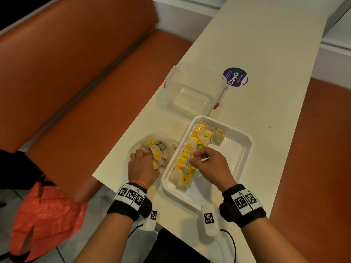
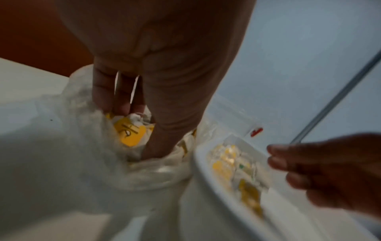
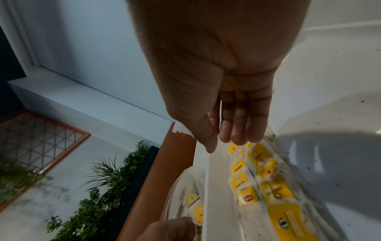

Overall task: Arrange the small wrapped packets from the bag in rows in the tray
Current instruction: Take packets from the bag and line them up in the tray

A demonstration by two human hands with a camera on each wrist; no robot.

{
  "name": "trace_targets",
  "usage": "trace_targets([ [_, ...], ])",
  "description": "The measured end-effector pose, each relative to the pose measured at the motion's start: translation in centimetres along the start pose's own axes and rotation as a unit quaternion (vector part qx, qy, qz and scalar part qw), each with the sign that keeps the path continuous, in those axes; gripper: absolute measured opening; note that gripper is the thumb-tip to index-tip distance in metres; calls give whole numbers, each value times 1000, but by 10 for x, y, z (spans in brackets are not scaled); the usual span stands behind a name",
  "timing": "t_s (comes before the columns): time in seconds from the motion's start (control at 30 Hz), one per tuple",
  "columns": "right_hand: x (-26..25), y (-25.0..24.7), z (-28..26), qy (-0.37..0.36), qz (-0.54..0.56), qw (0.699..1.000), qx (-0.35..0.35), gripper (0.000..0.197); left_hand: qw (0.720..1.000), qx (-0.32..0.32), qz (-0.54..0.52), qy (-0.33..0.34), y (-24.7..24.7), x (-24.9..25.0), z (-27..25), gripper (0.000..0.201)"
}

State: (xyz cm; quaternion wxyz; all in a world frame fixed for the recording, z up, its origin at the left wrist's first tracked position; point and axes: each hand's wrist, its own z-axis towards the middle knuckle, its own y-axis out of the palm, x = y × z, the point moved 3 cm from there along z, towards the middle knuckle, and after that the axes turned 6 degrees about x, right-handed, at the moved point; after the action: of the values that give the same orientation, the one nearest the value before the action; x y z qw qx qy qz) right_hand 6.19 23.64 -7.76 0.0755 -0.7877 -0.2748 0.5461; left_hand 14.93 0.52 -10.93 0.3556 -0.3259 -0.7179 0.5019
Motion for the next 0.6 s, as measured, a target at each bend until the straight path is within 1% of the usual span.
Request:
trace_targets([
  [0.17, 4, -1, -5, -1, -8, 1000, -5, 13, 999, -17, -50, 9, 0, 0, -2, 43],
  [0.23, 5, -1, -7, 0, -10, 1000, -8, 12, 996, -21, -87, 5, -5, 0, -1, 43],
  [0.33, 5, -2, -10, -4, -16, 1000, -13, 11, 986, -10, -164, -32, -17, -5, -1, 44],
  [0.4, 3, -2, -12, -4, -17, 1000, -17, 10, 968, 22, -237, -78, -27, -9, -4, 40],
  [0.43, 2, -1, -13, -6, -18, 1000, -20, 10, 952, 34, -285, -108, -31, -11, -7, 35],
  [0.47, 0, -1, -14, -8, -20, 1000, -23, 9, 926, 36, -348, -139, -34, -13, -10, 29],
  [0.5, -2, 0, -15, -11, -21, 999, -26, 9, 890, 23, -424, -167, -36, -14, -14, 24],
  [0.53, -5, 1, -17, -14, -20, 999, -30, 9, 843, -1, -503, -190, -38, -14, -19, 19],
  [0.6, -10, 5, -20, -19, -17, 999, -43, 9, 738, -52, -632, -231, -38, -12, -27, 15],
])
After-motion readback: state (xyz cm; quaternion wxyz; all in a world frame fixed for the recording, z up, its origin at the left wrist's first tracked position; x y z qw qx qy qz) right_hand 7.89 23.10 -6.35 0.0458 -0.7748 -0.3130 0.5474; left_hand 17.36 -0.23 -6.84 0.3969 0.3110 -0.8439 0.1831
